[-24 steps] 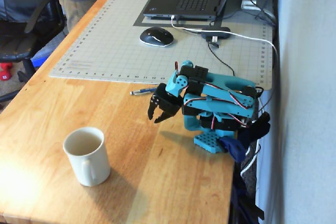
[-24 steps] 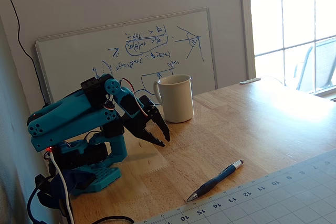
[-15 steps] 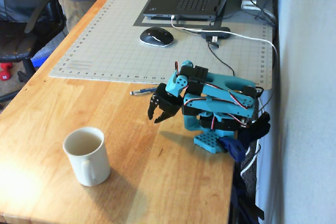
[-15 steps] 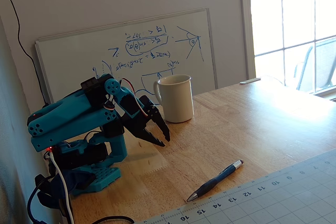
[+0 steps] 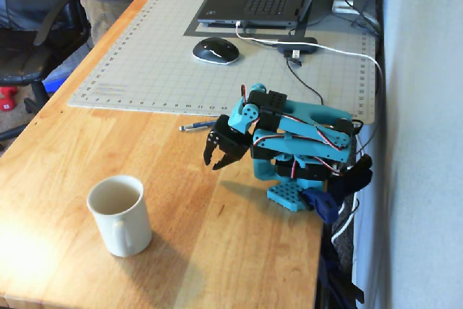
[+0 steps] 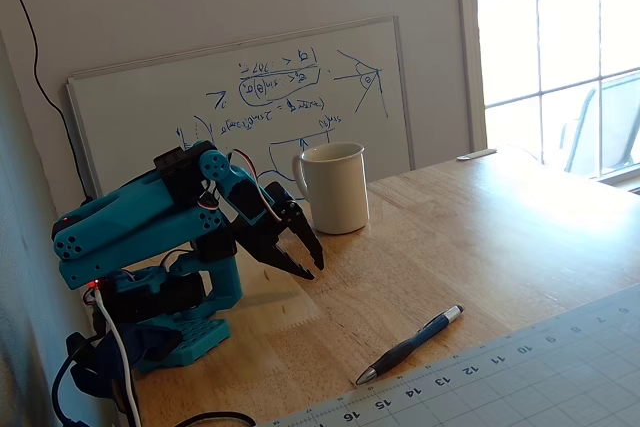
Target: Grasp a pen and put it in a mug.
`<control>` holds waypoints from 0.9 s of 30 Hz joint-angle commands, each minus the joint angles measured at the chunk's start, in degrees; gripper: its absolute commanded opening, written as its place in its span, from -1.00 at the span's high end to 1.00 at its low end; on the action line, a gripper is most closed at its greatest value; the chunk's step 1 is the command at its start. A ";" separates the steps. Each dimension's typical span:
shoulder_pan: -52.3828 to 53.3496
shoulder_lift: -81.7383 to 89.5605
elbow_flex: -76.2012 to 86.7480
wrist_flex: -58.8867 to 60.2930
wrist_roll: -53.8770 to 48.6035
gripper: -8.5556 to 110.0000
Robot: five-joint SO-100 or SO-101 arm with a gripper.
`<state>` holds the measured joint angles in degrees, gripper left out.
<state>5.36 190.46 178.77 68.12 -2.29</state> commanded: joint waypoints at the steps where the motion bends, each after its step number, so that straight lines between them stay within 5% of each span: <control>1: 0.79 1.32 -1.49 -0.97 -0.44 0.78; 10: 6.68 -3.43 -11.16 -0.70 0.44 0.77; 27: 33.84 -35.42 -36.91 -0.88 0.53 0.77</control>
<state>35.77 162.33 150.29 68.12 -2.29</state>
